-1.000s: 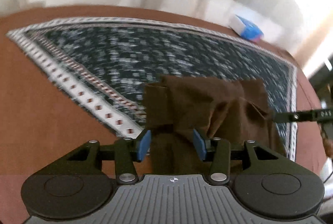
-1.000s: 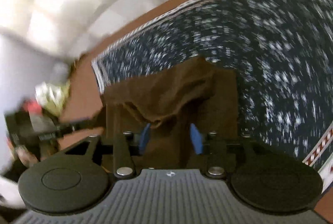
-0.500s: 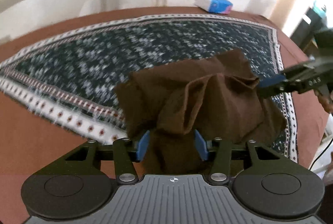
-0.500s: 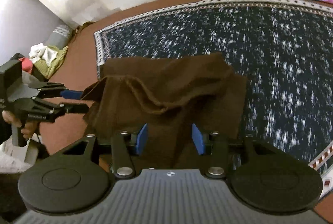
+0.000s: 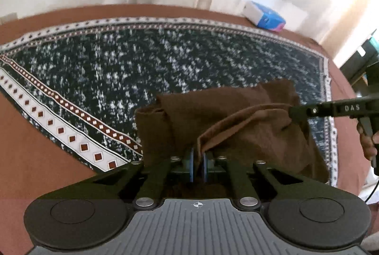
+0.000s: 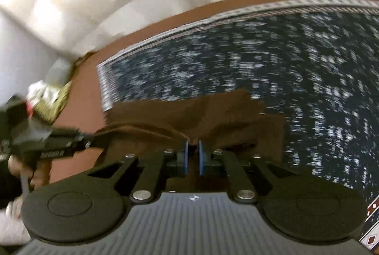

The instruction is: Fold clothes

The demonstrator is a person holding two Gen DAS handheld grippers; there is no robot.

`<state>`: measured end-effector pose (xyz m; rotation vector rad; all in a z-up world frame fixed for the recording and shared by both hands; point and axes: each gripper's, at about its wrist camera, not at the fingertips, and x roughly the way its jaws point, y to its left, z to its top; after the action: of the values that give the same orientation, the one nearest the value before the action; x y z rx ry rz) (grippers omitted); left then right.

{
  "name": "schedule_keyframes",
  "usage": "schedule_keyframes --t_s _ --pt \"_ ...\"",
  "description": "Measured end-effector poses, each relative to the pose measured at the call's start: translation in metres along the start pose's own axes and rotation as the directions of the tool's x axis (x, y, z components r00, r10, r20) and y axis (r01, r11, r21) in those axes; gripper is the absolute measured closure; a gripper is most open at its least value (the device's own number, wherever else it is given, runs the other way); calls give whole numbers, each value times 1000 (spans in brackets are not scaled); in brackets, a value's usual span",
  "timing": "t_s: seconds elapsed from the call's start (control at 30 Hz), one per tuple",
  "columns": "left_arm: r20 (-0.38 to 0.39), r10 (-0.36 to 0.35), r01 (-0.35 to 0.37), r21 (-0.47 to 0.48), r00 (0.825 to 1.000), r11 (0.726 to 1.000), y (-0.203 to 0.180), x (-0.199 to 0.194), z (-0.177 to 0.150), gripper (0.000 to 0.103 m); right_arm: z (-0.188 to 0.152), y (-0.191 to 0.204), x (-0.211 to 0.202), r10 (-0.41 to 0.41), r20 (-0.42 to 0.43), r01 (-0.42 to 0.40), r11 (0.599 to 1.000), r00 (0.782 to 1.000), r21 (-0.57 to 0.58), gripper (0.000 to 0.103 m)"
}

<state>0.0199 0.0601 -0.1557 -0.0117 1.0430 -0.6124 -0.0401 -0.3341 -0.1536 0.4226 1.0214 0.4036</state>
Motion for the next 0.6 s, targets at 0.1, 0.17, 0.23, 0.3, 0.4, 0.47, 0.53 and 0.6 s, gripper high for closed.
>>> schedule_keyframes --t_s 0.1,0.17,0.23,0.3,0.4,0.47,0.53,0.6 --pt "-6 20 -20 -12 1000 1000 1 9 -3 75 -1 -8 9 -23 -13 24 999 1000 33 93" --pt "0 27 -27 -24 1000 999 3 12 -6 65 -3 -9 14 -36 -24 36 999 999 25 93" --pt "7 24 -23 -46 1000 999 7 15 -8 58 -4 -13 18 -37 -23 39 998 999 49 94" --pt "10 22 -21 -66 1000 998 12 11 -7 57 -5 -19 21 -31 -18 32 996 999 88 96" --pt "29 73 -71 -85 997 994 19 -10 -8 44 -3 -23 10 -31 15 29 991 999 128 94" --pt "66 123 -117 -96 990 989 23 -34 -11 47 -2 -19 -11 -54 71 44 991 996 129 89" --pt "100 96 -86 -99 990 991 19 -51 -9 48 -2 -12 -31 -49 124 35 993 991 112 89" --pt "125 35 -29 -56 992 998 5 -56 -1 48 -2 5 -43 -14 148 7 999 989 50 89"
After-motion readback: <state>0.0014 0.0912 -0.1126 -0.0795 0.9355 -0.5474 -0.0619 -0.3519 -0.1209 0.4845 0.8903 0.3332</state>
